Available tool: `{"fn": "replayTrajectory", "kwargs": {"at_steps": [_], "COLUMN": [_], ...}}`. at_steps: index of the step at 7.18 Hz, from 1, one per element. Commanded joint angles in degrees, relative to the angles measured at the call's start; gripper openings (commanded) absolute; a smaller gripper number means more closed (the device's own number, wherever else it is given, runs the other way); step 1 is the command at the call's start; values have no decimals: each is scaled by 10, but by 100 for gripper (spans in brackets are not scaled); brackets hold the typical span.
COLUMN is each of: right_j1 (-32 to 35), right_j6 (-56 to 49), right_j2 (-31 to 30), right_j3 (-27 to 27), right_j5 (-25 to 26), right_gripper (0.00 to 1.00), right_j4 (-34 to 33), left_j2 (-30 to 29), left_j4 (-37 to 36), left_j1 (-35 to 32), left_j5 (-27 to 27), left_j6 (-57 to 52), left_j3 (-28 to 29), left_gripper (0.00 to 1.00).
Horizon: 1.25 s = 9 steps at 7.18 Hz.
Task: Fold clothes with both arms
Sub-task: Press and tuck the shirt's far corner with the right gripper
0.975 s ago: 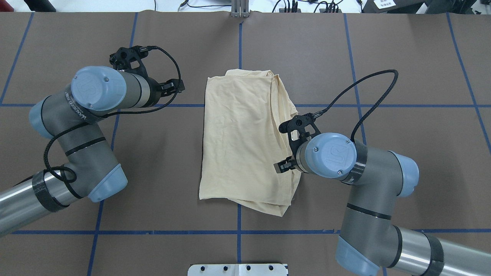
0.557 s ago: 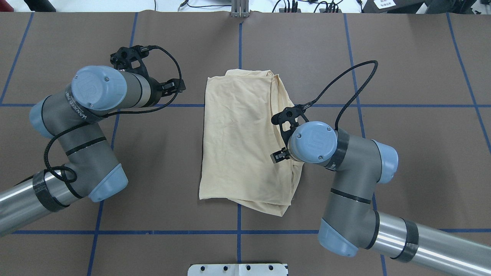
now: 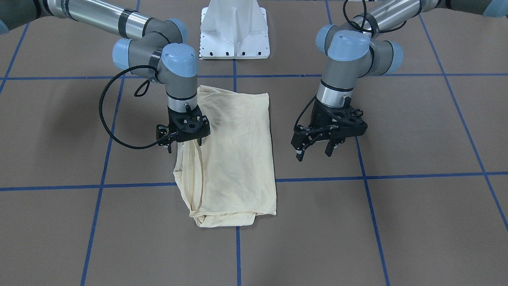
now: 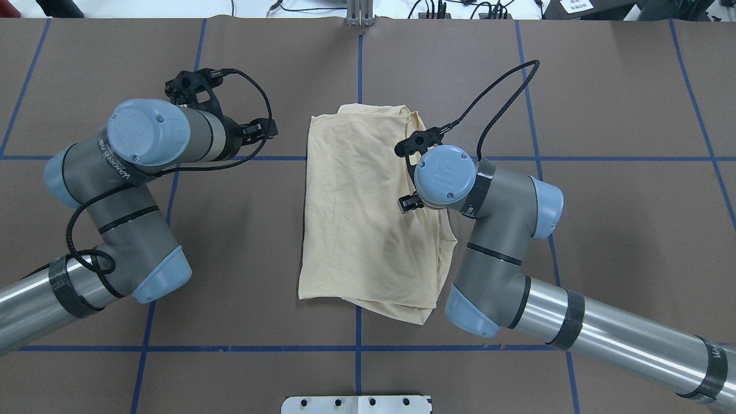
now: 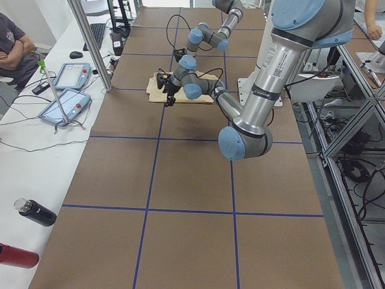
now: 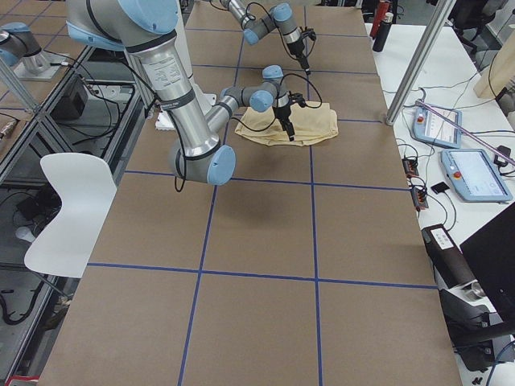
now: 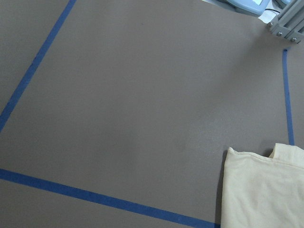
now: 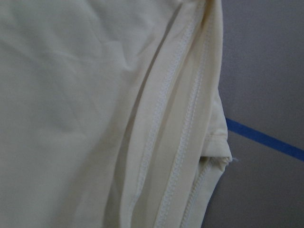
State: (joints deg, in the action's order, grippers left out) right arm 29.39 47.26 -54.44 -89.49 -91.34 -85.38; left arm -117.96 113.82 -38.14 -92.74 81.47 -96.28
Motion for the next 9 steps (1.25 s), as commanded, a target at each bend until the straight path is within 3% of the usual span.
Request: {"fn": "replayTrajectory", "kwargs": {"at_steps": [1, 6, 9], "right_j1": [5, 63, 110], "right_j6": [1, -75, -100], "right_j2": [8, -22, -8], "right_j3": [34, 34, 24], "right_j5": [-2, -42, -110], "right_gripper": [100, 100, 100], "right_j4": [24, 27, 29], "left_j2": [0, -1, -2], "left_j4": [0, 1, 0], "left_j1": [0, 0, 0], "left_j5": [0, 0, 0], "left_j6": [0, 1, 1], "left_j3": [-1, 1, -1], "left_gripper": [100, 100, 100]}}
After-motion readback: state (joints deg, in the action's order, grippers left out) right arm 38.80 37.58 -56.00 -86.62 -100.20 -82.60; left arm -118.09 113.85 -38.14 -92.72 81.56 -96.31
